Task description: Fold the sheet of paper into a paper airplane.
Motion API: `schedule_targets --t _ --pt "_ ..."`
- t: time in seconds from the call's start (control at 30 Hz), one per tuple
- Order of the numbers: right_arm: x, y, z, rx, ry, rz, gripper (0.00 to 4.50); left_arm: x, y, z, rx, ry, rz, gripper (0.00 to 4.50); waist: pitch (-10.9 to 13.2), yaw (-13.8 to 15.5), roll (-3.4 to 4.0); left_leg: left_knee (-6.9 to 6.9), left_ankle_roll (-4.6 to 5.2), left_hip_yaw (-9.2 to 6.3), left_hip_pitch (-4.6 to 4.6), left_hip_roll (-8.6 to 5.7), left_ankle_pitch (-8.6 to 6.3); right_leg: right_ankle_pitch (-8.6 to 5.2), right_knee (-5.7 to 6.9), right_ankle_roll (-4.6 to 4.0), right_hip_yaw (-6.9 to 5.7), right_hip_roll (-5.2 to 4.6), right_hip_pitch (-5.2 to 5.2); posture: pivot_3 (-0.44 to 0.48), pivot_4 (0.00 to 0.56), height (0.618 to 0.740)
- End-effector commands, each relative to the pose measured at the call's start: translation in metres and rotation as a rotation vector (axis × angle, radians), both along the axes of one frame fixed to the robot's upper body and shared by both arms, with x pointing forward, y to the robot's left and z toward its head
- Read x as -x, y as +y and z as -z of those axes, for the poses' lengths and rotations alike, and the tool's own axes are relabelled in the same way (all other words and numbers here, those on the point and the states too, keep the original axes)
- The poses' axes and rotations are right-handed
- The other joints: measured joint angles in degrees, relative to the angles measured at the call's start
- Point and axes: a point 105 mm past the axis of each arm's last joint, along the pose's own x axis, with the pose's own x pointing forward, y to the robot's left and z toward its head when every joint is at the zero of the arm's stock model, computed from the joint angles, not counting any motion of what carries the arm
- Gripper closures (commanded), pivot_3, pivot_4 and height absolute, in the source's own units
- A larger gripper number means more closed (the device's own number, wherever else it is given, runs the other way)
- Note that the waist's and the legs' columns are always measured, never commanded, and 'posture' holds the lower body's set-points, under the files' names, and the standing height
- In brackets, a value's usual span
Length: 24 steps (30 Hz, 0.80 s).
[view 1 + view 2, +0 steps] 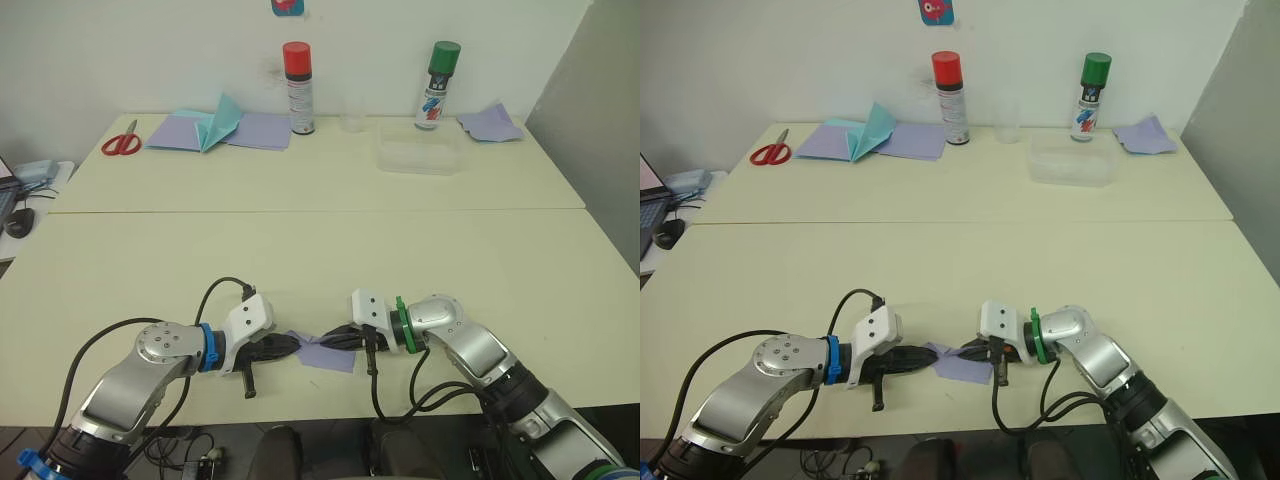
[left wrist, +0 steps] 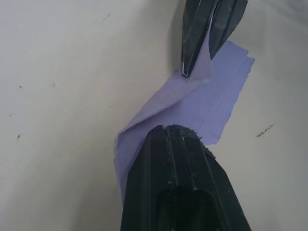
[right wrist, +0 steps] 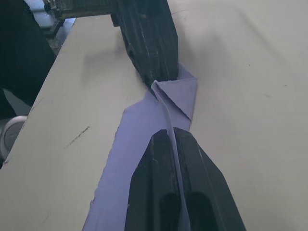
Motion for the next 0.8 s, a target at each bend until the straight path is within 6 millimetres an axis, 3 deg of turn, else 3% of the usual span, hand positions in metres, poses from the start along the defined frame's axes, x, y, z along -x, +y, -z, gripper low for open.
schedule_targets --t 0.03,0.3,0.47,0.6,0.8 --pt "0.008 0.001 0.006 0.022 -0.025 -0.077 4.44 0.006 0.015 0.023 -0.076 0.097 -0.059 4.50 0.0 0.0 0.00 0.00 0.00 0.00 0.00 0.00 0.00 0.00 0.00 0.00 0.00 0.00 0.00 0.000 0.150 0.740" --pt "-0.003 0.002 0.019 0.074 -0.082 -0.069 4.44 0.003 0.019 0.020 -0.078 0.084 -0.076 4.50 0.0 0.0 -0.01 0.02 0.00 0.00 0.11 0.02 0.00 0.01 0.08 0.01 0.01 0.02 0.06 0.000 0.150 0.740" --pt "-0.004 0.001 0.020 0.085 -0.087 -0.073 4.44 -0.007 0.030 -0.010 -0.013 0.045 -0.105 4.50 0.0 -0.4 -0.02 0.03 0.00 -0.05 0.17 0.09 0.01 0.01 0.16 0.01 -0.03 0.08 0.06 0.000 0.150 0.740" --pt "-0.004 0.000 0.021 0.088 -0.077 -0.064 4.44 -0.014 0.018 -0.048 0.133 0.050 -0.075 4.50 0.1 -0.3 -0.17 0.09 0.00 -0.10 0.09 0.07 0.01 0.01 0.17 0.01 -0.11 0.09 0.04 0.000 0.150 0.740" --pt "-0.003 -0.002 0.023 0.094 -0.070 -0.060 4.44 -0.019 -0.004 -0.048 0.178 0.039 -0.049 4.50 0.1 -0.5 -0.22 0.11 -0.01 0.03 0.07 -0.01 0.01 0.06 0.12 0.09 -0.05 0.06 0.04 0.000 0.150 0.740"
